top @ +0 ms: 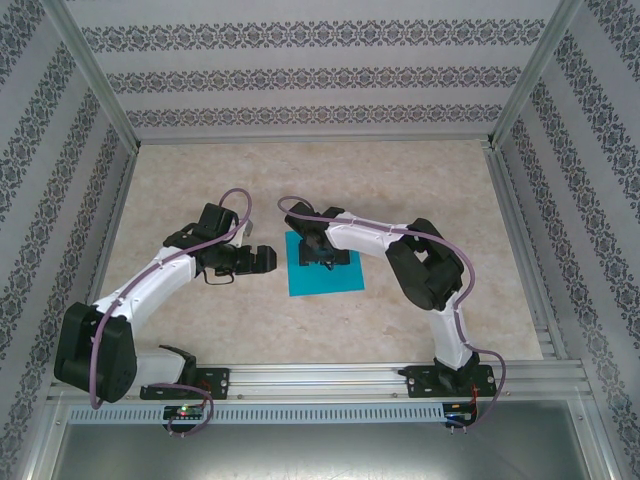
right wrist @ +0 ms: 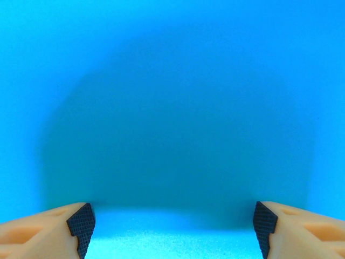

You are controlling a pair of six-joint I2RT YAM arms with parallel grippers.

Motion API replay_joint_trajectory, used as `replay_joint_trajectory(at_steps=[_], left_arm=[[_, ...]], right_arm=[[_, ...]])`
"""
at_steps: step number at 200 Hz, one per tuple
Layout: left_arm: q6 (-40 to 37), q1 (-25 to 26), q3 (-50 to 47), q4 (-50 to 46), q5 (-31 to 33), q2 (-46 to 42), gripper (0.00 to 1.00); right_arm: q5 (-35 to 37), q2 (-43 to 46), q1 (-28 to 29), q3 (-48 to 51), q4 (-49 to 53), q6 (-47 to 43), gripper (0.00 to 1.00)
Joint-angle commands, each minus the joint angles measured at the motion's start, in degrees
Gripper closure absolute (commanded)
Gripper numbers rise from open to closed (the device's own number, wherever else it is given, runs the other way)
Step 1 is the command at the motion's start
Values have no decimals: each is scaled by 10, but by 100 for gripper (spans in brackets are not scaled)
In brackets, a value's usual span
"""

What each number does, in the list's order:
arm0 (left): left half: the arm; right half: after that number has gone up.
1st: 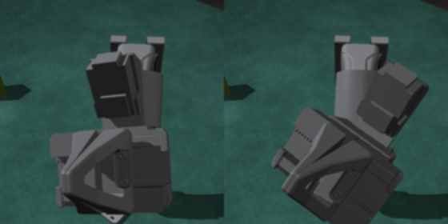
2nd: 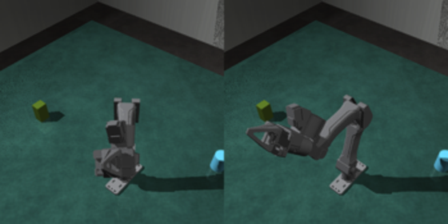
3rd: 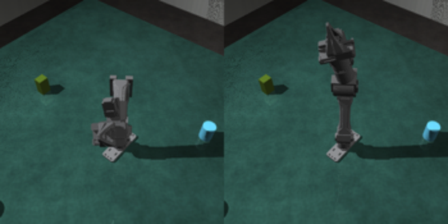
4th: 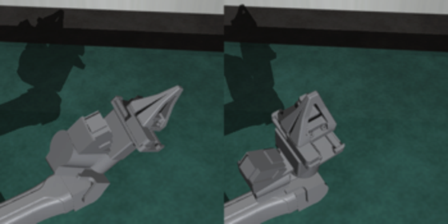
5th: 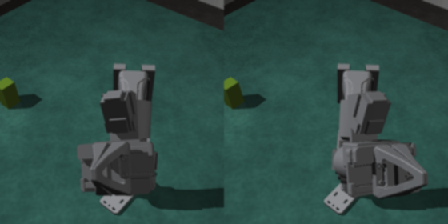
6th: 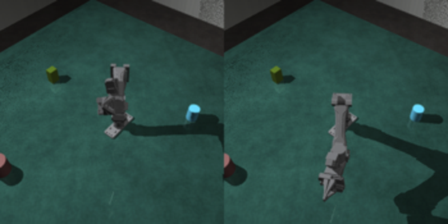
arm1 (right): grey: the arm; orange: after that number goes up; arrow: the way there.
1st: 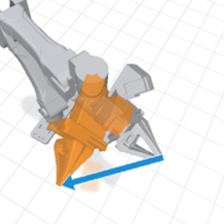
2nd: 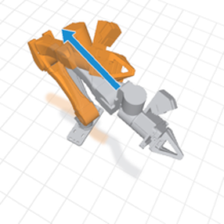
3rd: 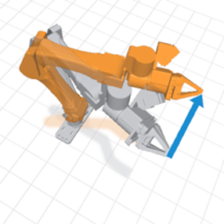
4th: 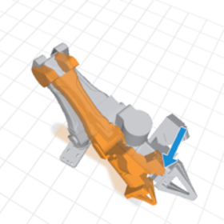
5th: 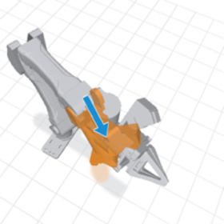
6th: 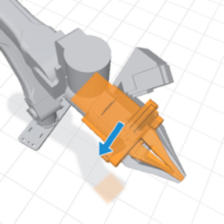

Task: Fold a paper plane with a square sheet of paper (pick it up from the middle)

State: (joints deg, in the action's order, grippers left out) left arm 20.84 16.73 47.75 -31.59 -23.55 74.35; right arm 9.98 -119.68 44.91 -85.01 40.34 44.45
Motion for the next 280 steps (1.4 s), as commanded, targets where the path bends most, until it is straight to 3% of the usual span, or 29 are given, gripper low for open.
replay_joint_trajectory(at_steps=[1, 69, 123, 205, 235, 280], left_arm=[[2, -8, -5, 15, -10, 6, 0], [2, -8, -6, 17, -16, 14, 0], [2, -8, -7, 17, -20, 21, 0], [2, -8, -2, 10, -23, 16, 0], [3, -8, 2, 7, -24, 10, 0], [5, -8, 11, -7, -25, -8, 0]], right_arm=[[1, -31, 5, 2, 14, -15, 22], [-24, -30, -3, 36, -18, -18, 34], [-23, -4, -11, 72, -42, -19, 38], [-8, 63, -5, 66, -52, -44, 58], [-15, 79, -4, 76, -69, -48, 71], [-30, 98, 0, 73, -71, -49, 77]])
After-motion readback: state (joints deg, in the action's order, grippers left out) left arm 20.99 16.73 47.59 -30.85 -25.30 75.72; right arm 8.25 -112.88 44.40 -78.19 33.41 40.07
